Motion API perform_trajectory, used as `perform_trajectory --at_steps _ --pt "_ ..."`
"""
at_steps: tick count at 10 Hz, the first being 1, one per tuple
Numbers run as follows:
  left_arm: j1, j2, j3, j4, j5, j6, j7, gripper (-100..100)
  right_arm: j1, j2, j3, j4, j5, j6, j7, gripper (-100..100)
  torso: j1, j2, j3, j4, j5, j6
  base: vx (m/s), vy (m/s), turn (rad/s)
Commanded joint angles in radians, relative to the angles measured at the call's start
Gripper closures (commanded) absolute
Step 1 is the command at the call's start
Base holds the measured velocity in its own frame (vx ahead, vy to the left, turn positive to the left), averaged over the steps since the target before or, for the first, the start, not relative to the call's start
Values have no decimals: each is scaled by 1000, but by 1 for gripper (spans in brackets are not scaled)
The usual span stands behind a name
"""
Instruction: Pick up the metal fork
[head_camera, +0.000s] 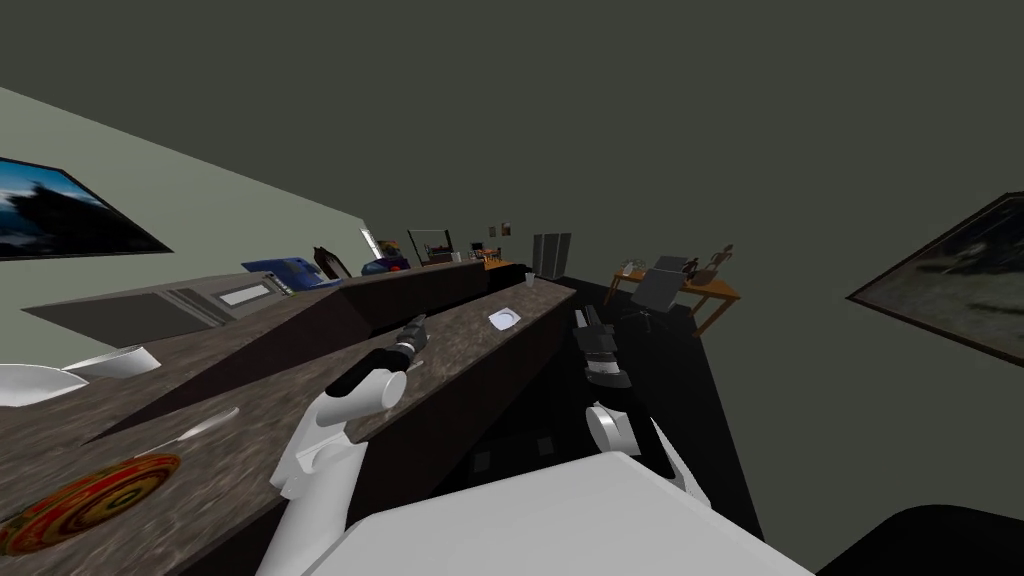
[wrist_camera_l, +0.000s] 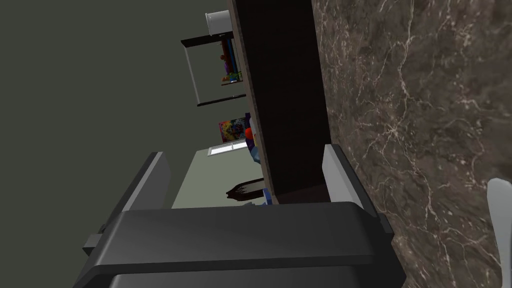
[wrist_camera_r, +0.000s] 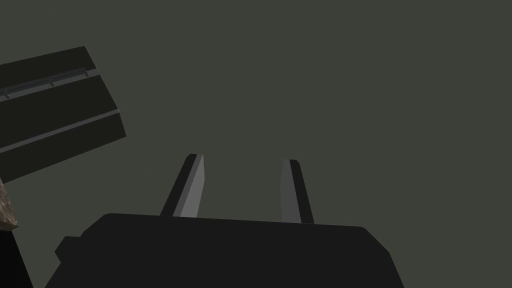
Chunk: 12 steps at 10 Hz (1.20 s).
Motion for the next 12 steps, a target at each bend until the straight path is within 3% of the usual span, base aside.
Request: perform_trajectory --at_steps 1,9,12 --pt "-25 4 16 27 1 50 7 -100 0 0 0 0 0 0 0 0 0 0 0 0 0 0 -18 21 -154" --pt "-70 13 49 77 0 269 22 -100 0 0 0 0 0 0 0 0 2 0 0 0 0 0 -15 33 -64" --pt "-110 24 83 129 -4 370 38 -100 0 0 0 0 0 0 0 0 2 0 0 0 0 0 -25 53 -117"
